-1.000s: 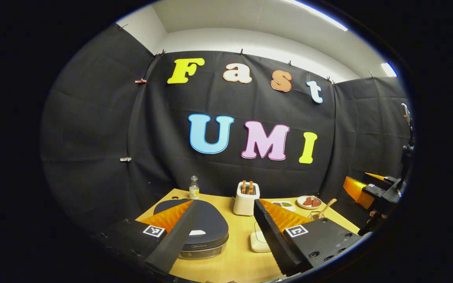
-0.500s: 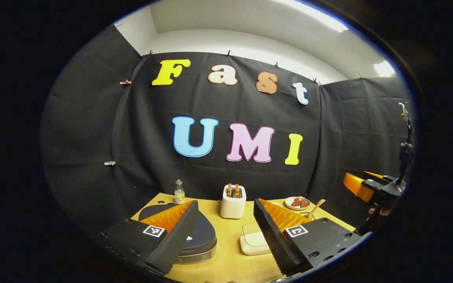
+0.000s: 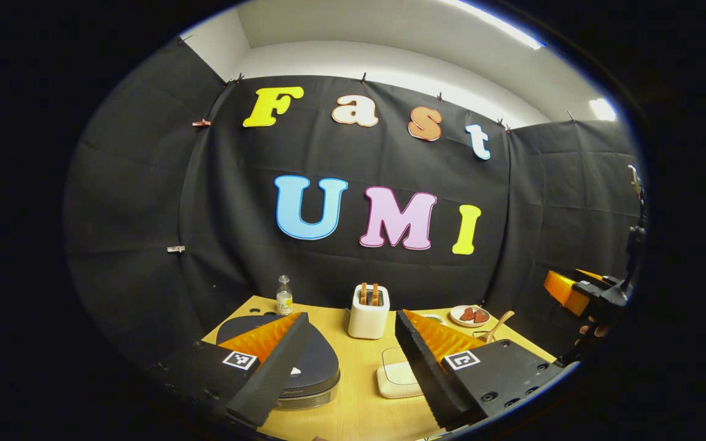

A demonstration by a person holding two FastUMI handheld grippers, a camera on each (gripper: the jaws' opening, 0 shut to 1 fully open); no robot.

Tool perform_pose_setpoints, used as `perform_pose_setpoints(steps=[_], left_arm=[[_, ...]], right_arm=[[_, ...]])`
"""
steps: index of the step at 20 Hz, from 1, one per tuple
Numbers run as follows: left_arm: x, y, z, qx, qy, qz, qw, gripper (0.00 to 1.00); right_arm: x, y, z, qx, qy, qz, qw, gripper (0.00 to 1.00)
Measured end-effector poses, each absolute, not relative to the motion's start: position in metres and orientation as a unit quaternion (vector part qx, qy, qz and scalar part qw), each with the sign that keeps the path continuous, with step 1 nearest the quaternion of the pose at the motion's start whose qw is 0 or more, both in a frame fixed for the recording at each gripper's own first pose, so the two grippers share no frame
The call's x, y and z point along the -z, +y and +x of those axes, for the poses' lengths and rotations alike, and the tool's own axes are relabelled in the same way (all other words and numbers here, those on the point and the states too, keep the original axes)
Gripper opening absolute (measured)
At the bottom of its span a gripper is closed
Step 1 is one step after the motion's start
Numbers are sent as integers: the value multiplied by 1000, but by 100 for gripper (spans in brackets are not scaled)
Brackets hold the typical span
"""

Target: Close the left gripper, press the button to open the rice cooker; take a wooden spoon from the chopstick holder with the right hand, scoop a spoonful of rice and pour it into the rice cooker, then put the wooden spoon back into the chopstick holder.

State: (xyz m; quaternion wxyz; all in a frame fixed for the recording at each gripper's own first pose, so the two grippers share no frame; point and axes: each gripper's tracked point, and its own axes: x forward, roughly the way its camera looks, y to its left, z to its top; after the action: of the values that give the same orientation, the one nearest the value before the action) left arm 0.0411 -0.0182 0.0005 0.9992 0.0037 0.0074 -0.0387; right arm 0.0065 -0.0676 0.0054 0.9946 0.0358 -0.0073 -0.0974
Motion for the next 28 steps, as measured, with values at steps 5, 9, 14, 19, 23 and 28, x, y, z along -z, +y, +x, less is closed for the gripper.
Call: perform_pose_setpoints(steps=[5, 9, 14, 19, 23, 28], left_arm=[[10, -2, 57, 12, 44, 8, 999, 86], [38, 19, 73, -5, 110, -25, 994, 61], [68, 47, 85, -42, 158, -51, 985, 17], [93, 68, 102, -51, 194, -56, 978, 6], [128, 77, 116, -59, 237, -71, 967, 6], [156, 75, 125, -57, 270, -82, 958, 6]], right_arm=[[11, -70, 26, 86, 14, 35, 996, 98], [18, -67, 43, 69, 27, 38, 997, 98], [28, -66, 54, 54, 39, 38, 997, 98], [38, -60, 62, 36, 53, 37, 997, 98], [40, -62, 67, 35, 55, 40, 997, 98], [47, -67, 69, 35, 65, 41, 996, 98]])
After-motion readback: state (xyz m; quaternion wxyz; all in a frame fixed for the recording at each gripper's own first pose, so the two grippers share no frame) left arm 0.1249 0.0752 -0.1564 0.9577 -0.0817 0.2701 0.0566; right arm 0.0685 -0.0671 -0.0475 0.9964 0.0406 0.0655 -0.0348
